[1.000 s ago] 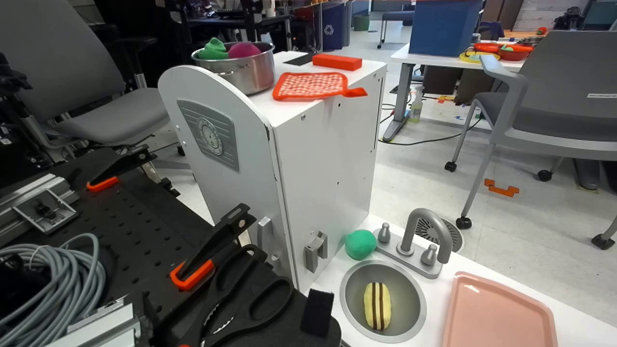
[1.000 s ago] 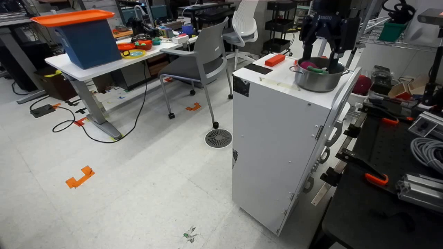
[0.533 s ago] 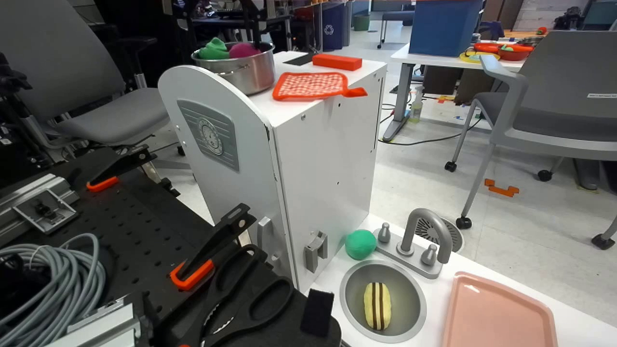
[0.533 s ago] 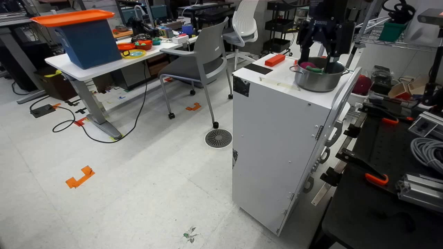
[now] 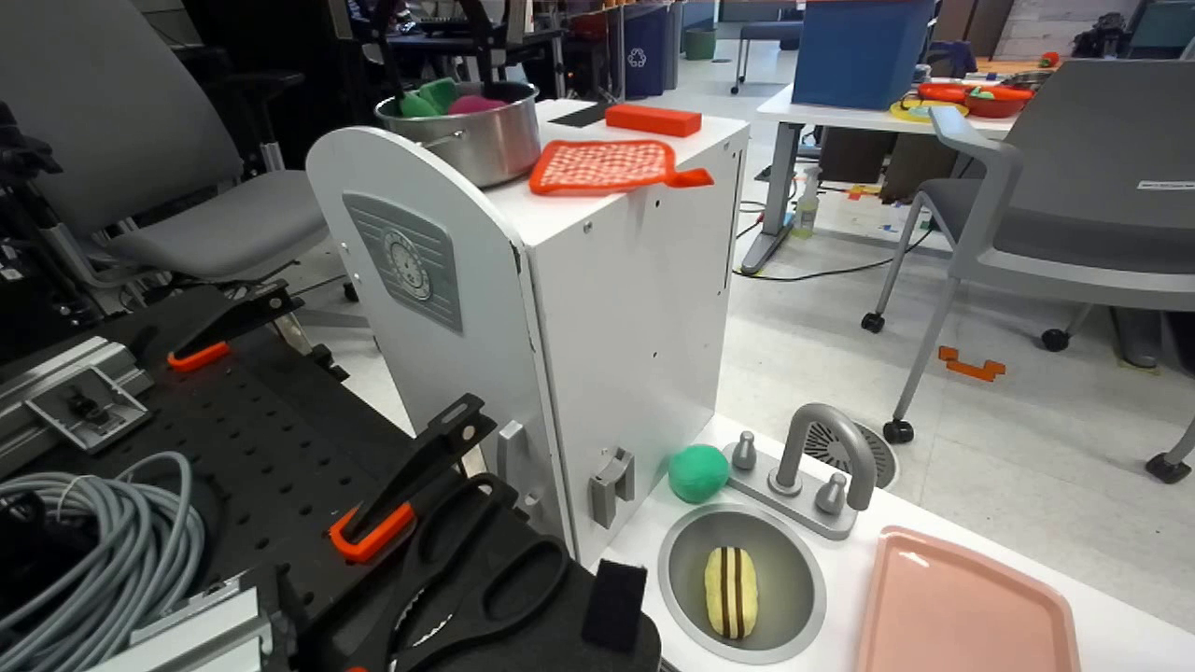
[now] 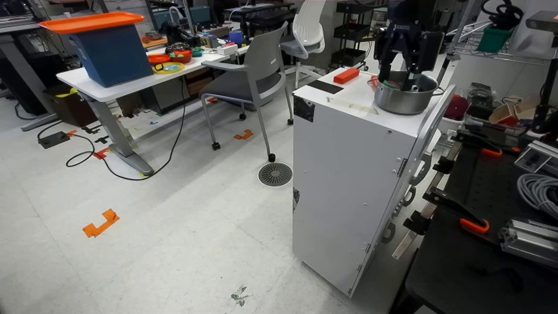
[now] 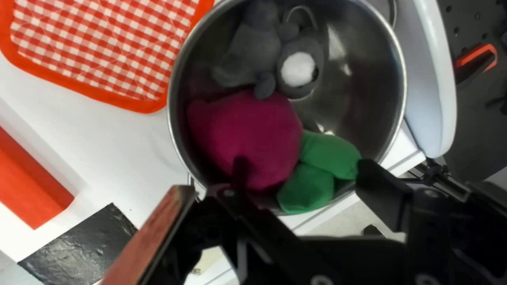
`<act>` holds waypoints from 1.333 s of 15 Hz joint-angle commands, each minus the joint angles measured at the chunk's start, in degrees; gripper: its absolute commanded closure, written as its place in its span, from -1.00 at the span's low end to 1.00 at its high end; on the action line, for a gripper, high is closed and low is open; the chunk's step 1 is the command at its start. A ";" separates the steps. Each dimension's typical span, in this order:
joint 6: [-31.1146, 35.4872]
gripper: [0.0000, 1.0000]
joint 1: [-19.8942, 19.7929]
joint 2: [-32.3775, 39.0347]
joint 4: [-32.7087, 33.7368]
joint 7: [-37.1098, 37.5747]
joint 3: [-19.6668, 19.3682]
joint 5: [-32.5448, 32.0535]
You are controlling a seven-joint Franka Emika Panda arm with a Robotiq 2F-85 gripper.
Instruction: Take the plush toy out of the pot
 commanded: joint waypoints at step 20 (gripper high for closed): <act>-1.73 -1.00 -0.63 0.71 1.17 -2.23 0.25 0.46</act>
